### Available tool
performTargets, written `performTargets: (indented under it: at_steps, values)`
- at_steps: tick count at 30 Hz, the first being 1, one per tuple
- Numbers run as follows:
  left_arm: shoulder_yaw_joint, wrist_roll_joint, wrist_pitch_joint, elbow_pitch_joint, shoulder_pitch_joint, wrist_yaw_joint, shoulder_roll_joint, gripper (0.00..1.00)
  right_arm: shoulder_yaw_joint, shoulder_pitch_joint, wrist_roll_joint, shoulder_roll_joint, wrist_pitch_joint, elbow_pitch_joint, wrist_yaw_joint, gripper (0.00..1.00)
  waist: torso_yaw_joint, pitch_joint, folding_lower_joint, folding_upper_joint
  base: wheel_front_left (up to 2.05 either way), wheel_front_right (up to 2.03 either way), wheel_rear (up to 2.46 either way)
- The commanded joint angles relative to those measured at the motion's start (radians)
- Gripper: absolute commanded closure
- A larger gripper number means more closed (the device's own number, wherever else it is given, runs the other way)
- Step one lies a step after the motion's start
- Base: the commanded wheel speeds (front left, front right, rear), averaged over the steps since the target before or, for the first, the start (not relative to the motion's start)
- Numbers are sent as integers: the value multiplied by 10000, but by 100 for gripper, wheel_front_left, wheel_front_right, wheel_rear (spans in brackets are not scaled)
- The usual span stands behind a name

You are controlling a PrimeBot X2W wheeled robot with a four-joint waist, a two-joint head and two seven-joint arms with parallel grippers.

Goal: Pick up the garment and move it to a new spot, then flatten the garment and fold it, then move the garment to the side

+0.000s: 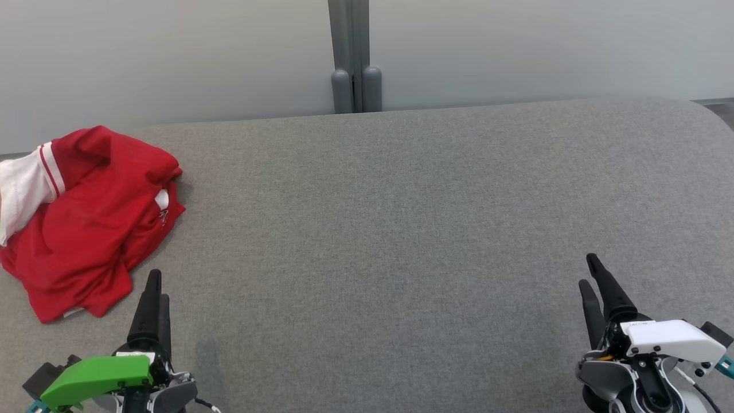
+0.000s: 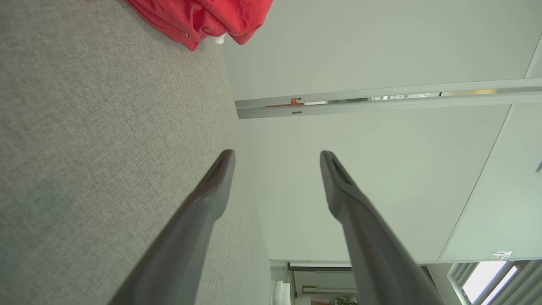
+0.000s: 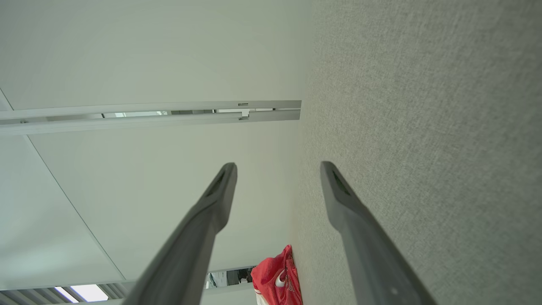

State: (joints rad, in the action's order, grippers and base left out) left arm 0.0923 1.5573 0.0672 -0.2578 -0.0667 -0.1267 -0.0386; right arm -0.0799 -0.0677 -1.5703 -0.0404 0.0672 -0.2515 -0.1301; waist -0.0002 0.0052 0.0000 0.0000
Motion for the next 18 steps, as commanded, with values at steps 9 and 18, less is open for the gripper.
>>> performTargets:
  at_steps: [9, 18]
  values:
    - [-176, -1652, -496, 602, -187, 75, -57, 0, 264, -88, 1509, -67, -498, 571, -3, 0, -3, 18, 0, 0, 0, 0, 0]
    - [-360, -3202, -856, 877, -146, 211, -69, 0, 434, -50, 3161, -93, -857, 896, -4, 0, 3, 28, 0, 0, 0, 0, 0]
